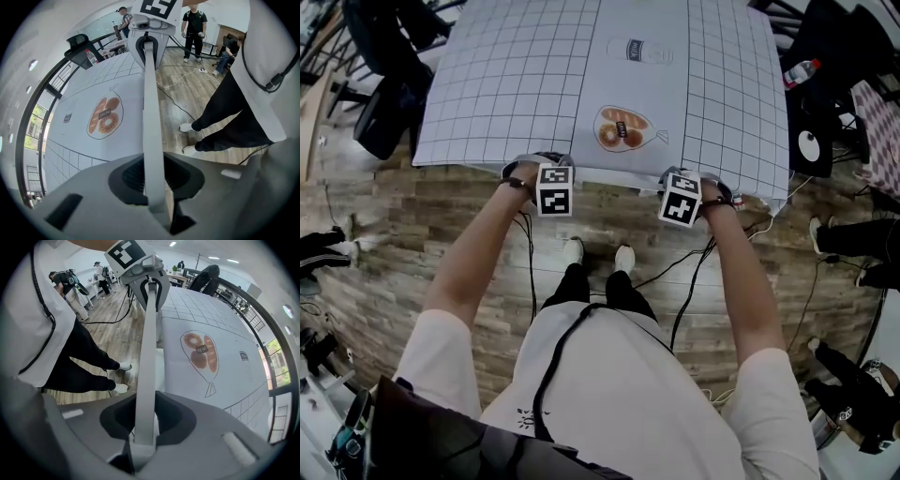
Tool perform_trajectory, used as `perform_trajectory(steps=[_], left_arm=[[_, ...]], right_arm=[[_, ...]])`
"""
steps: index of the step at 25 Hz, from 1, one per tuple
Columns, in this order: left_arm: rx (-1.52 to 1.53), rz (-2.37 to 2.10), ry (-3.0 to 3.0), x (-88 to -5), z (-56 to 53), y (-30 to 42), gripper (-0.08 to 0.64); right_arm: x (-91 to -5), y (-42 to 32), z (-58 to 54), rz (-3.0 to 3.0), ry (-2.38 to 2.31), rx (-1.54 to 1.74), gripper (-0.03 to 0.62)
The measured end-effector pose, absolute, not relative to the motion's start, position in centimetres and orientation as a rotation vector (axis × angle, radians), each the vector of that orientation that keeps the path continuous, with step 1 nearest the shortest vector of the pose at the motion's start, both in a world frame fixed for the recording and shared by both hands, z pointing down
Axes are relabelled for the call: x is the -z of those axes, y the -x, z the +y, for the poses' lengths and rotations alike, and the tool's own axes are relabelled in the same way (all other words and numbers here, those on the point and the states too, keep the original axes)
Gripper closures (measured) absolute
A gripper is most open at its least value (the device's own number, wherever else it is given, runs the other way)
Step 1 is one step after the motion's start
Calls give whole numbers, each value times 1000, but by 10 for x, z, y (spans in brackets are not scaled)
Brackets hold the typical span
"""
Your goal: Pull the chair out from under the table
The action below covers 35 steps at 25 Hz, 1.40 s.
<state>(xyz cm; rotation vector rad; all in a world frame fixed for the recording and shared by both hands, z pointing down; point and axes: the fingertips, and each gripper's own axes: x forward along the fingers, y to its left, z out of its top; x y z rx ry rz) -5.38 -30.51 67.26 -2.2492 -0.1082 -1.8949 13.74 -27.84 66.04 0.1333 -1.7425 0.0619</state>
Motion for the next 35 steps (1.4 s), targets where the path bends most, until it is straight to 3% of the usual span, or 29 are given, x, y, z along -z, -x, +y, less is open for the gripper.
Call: perform_trajectory(steps=[35], left_arm=[[1981,-226,2347,-668,-35,92,474]], right_arm=[[-659,-100,-14,-1768,-20,-167,499]])
